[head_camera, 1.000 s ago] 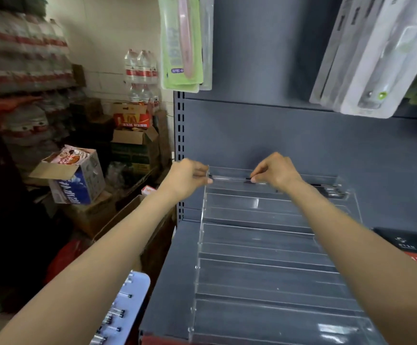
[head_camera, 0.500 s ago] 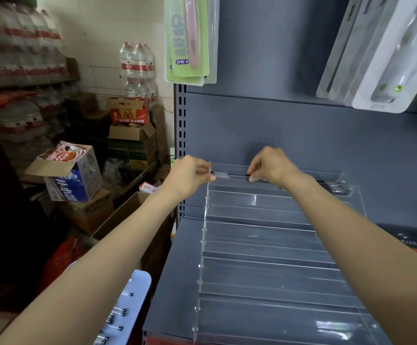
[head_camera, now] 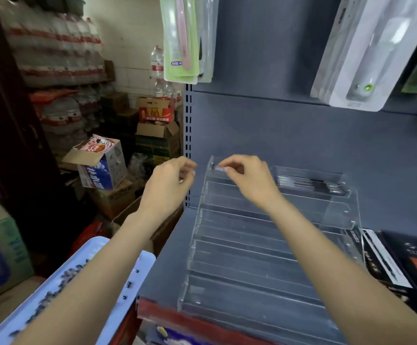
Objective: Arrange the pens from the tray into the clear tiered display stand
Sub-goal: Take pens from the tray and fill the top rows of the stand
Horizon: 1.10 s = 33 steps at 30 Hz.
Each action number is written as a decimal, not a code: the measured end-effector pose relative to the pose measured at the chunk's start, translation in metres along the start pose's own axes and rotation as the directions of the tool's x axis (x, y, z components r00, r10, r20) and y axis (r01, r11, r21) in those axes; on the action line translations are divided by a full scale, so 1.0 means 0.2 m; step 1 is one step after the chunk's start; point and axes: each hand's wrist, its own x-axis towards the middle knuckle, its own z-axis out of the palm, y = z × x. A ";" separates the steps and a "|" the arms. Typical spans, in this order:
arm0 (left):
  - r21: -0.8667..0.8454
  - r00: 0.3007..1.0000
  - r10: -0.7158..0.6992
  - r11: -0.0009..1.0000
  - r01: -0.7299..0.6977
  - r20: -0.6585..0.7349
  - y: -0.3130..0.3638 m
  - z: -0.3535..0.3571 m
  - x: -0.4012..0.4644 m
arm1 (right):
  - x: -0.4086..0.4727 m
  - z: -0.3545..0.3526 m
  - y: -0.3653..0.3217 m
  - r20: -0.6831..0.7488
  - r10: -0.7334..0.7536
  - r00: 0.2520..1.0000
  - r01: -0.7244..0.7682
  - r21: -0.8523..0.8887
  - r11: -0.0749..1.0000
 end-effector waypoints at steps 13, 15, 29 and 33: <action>0.217 0.937 -0.346 0.919 0.329 0.046 -0.81 -0.46 -0.60 | -0.28 1.01 -0.63 0.409 -0.133 0.903 0.109 0.081 0.991; 0.251 0.913 -0.392 0.901 0.354 0.118 -1.01 -0.51 -0.67 | -0.30 1.23 -0.69 0.461 -0.089 0.883 0.079 0.040 0.996; 0.295 0.724 -0.371 0.926 0.237 0.582 -1.83 -0.33 -0.90 | -0.46 2.08 -0.41 0.556 0.406 0.725 -0.294 -0.282 0.913; 0.292 0.700 -0.311 0.944 0.152 0.642 -1.90 -0.27 -0.91 | -0.46 2.14 -0.34 0.528 0.427 0.734 -0.298 -0.315 0.901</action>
